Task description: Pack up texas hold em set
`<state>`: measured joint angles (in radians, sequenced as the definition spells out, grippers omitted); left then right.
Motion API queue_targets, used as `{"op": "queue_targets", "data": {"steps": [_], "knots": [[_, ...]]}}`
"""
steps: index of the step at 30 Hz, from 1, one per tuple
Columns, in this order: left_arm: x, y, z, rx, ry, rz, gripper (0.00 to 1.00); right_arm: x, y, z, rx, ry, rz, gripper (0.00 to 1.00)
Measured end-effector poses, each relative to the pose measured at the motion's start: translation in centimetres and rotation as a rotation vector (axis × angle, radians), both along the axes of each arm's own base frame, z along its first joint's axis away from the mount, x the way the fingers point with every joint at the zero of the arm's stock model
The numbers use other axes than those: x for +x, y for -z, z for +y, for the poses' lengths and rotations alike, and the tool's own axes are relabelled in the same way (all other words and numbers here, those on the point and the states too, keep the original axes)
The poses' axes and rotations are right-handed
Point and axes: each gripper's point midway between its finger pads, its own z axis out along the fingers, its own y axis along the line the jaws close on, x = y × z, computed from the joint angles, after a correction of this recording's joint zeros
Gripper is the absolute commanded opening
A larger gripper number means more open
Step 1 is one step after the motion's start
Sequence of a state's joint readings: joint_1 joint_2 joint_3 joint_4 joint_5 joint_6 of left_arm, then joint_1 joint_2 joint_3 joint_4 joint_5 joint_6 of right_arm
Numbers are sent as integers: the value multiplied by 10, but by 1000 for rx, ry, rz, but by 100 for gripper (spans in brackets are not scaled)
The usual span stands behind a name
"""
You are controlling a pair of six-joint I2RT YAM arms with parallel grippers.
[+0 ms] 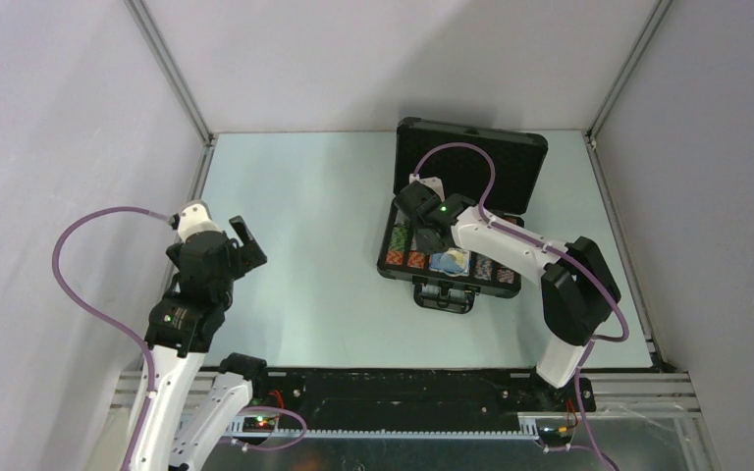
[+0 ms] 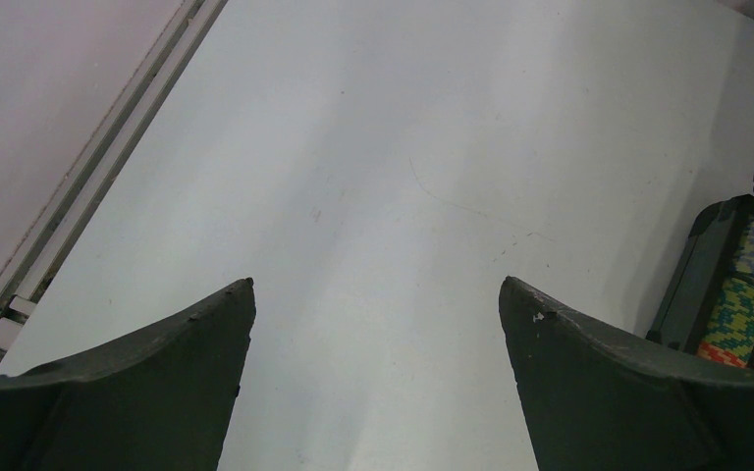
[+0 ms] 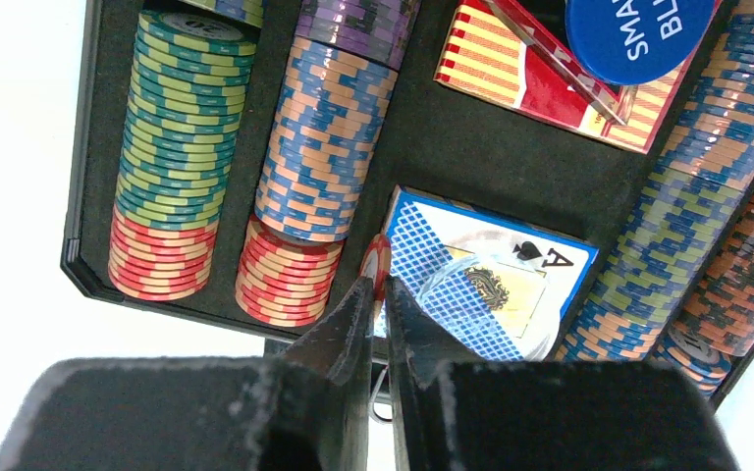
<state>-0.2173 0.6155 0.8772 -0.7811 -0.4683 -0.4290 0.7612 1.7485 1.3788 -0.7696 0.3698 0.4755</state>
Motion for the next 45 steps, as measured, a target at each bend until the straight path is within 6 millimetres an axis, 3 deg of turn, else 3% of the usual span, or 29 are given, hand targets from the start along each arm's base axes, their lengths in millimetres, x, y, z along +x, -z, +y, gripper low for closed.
{"op": "queue_targets", "data": {"steps": [13,25,31,37,45], "knots": [[0,0,0,0,0,0,98,0,1,0,7,0,8,16],[0,0,0,0,0,0,98,1,1,0,14,2,13,7],[0,0,0,0,0,0,98,1,2,-1,17,3,18,18],[0,0,0,0,0,0,99,2,11,-3,2,9,40,18],[0,0,0,0,0,0,98,5,11,0,20,9,34,6]]}}
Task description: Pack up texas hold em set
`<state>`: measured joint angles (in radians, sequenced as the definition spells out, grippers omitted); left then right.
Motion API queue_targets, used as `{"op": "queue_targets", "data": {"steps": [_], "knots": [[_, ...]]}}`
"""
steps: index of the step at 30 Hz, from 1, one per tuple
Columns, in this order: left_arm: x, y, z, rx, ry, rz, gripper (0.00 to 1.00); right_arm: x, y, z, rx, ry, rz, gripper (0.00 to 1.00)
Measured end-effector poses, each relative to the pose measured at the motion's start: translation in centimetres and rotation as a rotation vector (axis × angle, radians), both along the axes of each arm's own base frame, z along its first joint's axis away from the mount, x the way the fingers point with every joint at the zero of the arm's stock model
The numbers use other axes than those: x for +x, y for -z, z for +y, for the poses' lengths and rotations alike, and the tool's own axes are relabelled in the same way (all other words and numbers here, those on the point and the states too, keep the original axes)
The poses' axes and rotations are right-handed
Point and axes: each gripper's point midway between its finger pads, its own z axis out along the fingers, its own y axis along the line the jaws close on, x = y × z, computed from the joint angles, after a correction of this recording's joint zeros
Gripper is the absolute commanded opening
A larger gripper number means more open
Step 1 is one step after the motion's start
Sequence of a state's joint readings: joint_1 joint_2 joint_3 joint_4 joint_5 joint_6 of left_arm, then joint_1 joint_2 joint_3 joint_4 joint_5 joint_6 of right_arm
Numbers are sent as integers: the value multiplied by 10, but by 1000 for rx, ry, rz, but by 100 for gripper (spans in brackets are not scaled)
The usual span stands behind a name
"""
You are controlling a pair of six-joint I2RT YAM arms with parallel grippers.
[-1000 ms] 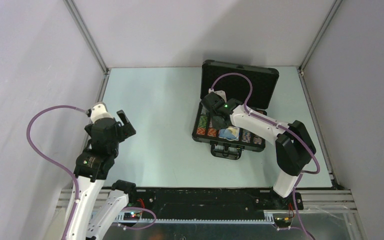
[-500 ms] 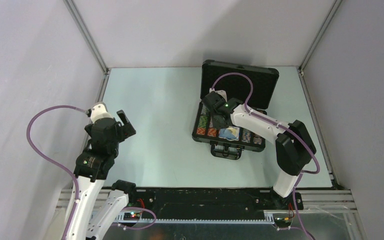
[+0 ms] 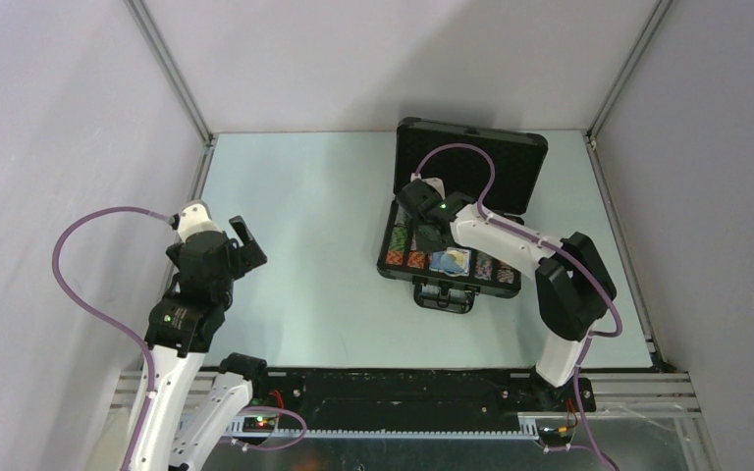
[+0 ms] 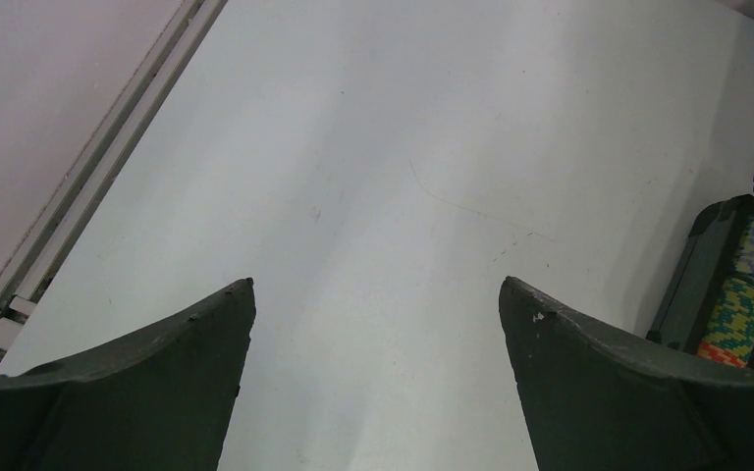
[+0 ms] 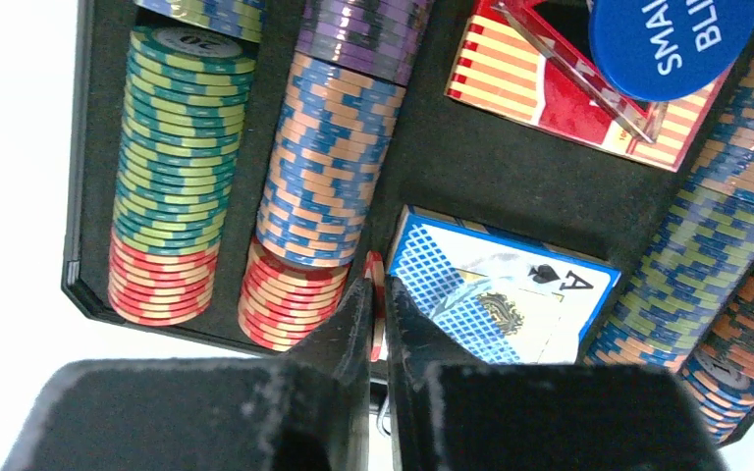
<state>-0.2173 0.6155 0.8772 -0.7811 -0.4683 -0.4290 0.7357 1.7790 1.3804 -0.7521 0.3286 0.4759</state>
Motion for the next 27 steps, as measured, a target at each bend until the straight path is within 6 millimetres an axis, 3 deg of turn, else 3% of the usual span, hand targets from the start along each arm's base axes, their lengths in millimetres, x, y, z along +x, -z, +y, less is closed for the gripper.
{"op": "queue_targets", "data": {"steps": [3,9,15,21,27], "knots": [[0,0,0,0,0,0,98,1,-1,4,13,-5,-8,0],[0,0,0,0,0,0,98,1,-3,5,5,-28,-18,0],[0,0,0,0,0,0,98,1,-31,4,16,-120,-82,0],[0,0,0,0,0,0,98,-13,-73,16,157,-375,-206,0],[0,0,0,0,0,0,98,-45,-65,32,272,-704,-203,0]]}}
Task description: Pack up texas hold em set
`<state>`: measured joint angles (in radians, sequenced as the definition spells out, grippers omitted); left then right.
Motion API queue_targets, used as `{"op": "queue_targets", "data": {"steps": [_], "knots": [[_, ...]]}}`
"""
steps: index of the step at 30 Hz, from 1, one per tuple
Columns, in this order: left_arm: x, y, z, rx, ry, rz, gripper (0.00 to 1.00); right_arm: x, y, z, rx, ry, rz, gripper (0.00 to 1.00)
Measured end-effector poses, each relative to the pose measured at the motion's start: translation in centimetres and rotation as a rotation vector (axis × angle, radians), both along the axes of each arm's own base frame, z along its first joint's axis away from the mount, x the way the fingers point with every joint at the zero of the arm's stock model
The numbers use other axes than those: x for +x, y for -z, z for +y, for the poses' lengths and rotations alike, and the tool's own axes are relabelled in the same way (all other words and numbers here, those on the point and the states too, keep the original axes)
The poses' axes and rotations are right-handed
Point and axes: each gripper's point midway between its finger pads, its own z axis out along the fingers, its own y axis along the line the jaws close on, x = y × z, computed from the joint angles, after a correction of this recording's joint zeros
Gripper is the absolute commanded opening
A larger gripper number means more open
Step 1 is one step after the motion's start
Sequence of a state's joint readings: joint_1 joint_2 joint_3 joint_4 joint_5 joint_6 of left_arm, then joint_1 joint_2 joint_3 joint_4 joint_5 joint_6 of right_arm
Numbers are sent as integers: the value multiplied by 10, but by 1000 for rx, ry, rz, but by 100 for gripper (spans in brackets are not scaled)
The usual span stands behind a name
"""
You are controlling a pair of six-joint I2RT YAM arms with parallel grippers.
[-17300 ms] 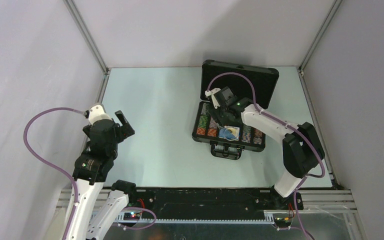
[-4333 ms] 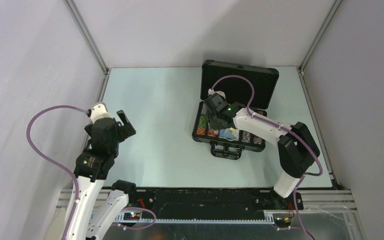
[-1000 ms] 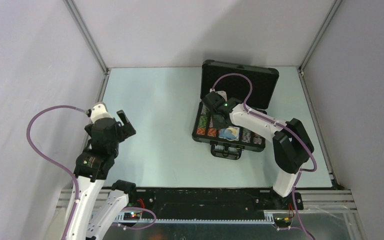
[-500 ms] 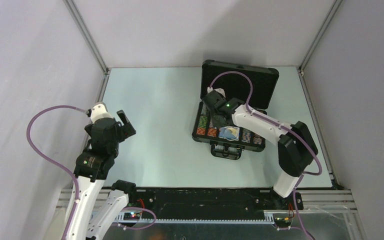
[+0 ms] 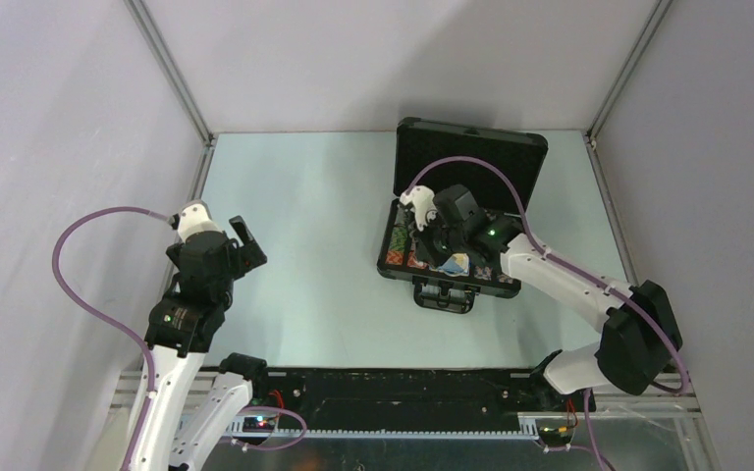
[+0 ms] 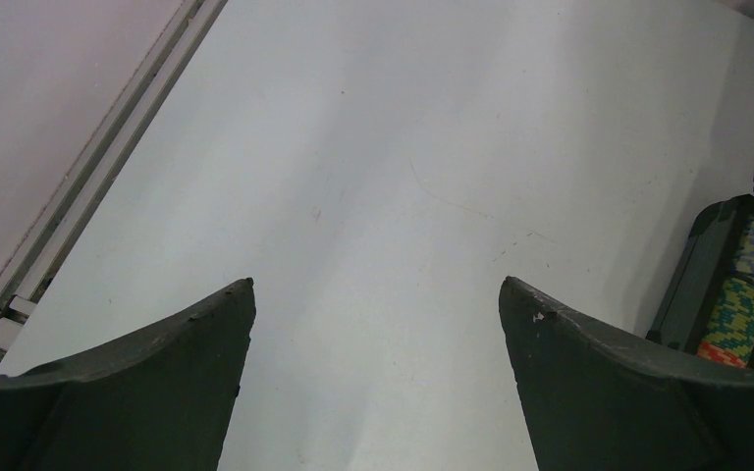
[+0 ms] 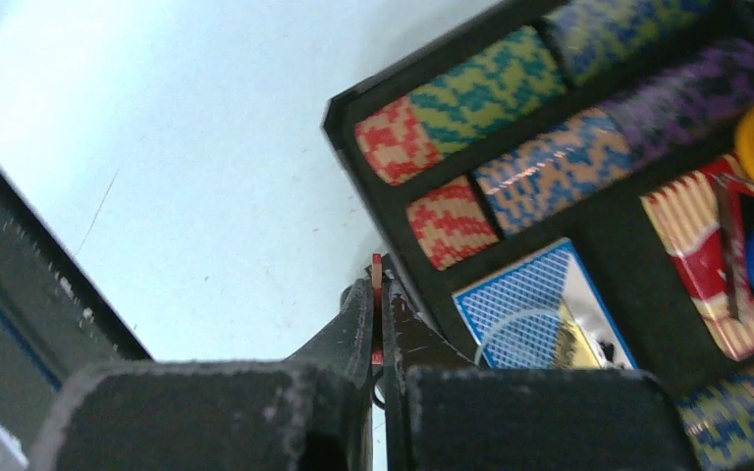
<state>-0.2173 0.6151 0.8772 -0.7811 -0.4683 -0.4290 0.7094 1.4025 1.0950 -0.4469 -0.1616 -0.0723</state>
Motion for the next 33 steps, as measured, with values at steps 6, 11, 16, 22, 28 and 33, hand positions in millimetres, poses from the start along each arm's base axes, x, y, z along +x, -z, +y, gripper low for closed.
{"op": "queue_targets", "data": {"steps": [6,11,16,22,28,33], "knots": [[0,0,0,0,0,0,98,-10,9,19,18,-196,-18,0],[0,0,0,0,0,0,98,-9,31,31,-46,-284,-51,0],[0,0,0,0,0,0,98,-5,42,30,-107,-323,-91,0],[0,0,0,0,0,0,98,8,47,25,-167,-344,-158,0],[0,0,0,0,0,0,98,17,56,21,-222,-370,-191,0],[0,0,0,0,0,0,98,18,63,18,-252,-395,-195,0]]}}
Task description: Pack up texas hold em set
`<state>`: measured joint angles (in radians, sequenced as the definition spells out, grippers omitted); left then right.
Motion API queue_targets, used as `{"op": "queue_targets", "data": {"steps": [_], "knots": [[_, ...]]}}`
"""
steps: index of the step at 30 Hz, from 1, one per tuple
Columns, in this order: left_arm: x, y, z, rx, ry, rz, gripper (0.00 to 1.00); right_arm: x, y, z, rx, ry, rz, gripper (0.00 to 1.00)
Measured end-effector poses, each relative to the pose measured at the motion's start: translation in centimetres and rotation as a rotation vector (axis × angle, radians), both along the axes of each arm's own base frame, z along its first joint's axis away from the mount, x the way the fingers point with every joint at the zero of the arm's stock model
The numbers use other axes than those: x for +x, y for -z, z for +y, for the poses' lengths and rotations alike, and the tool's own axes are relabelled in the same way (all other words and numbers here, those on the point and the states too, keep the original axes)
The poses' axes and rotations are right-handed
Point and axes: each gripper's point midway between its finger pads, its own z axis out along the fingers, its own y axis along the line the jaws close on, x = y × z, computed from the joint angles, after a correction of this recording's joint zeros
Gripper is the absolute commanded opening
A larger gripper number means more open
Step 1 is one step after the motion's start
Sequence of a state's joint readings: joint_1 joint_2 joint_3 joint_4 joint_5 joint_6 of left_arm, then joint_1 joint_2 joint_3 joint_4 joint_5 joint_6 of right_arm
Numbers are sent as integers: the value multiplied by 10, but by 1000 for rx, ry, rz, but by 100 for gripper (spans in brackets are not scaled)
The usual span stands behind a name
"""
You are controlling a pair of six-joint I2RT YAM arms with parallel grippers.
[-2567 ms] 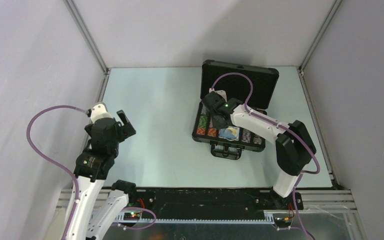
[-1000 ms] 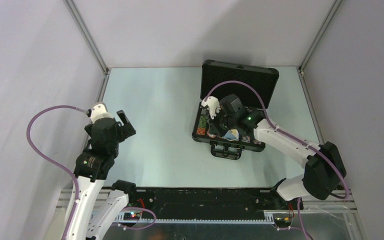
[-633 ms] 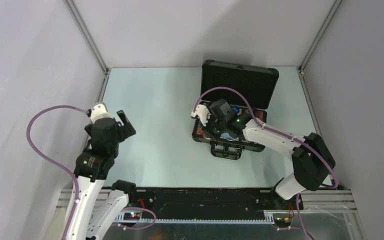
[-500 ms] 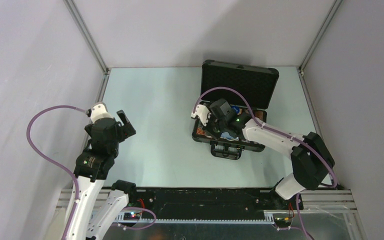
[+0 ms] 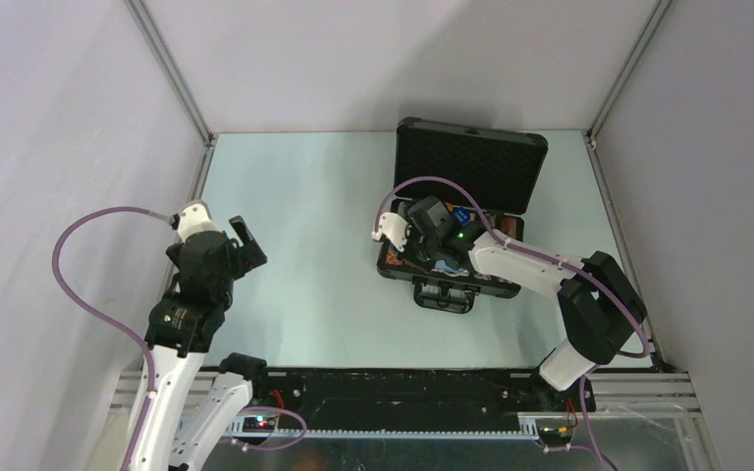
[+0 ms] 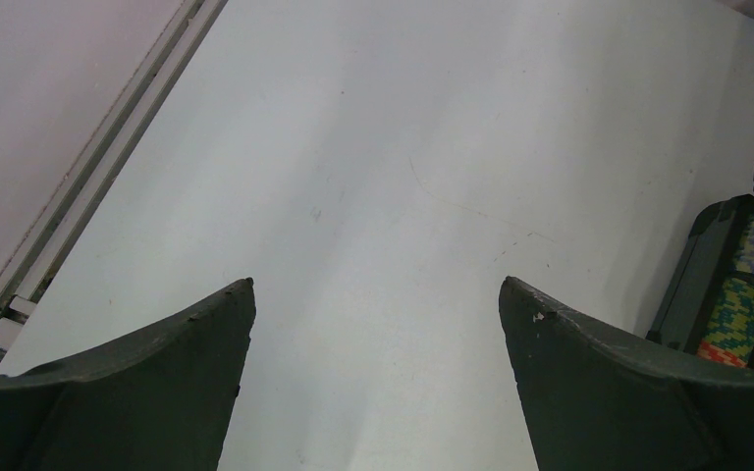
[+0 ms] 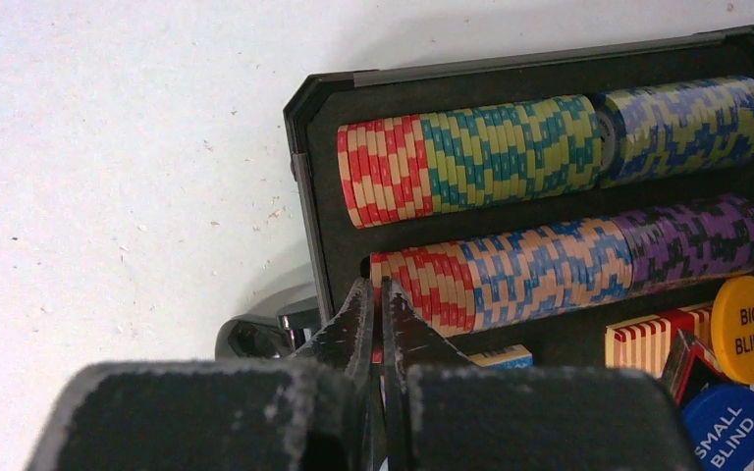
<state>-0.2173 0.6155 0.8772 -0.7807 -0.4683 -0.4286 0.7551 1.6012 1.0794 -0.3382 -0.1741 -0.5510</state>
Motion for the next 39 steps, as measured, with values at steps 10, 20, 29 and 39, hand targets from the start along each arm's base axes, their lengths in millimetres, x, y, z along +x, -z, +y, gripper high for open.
{"op": "queue_targets", "data": {"steps": [10,20,29,39], "knots": [[0,1,0,1,0,4,98,1,6,-1,-31,-33,-14,10],[0,1,0,1,0,5,98,1,7,-2,-39,-39,-18,11],[1,1,0,1,0,4,98,1,6,-5,-54,-37,-25,5],[1,1,0,1,0,7,98,-3,6,-10,-84,-47,-22,2]]}}
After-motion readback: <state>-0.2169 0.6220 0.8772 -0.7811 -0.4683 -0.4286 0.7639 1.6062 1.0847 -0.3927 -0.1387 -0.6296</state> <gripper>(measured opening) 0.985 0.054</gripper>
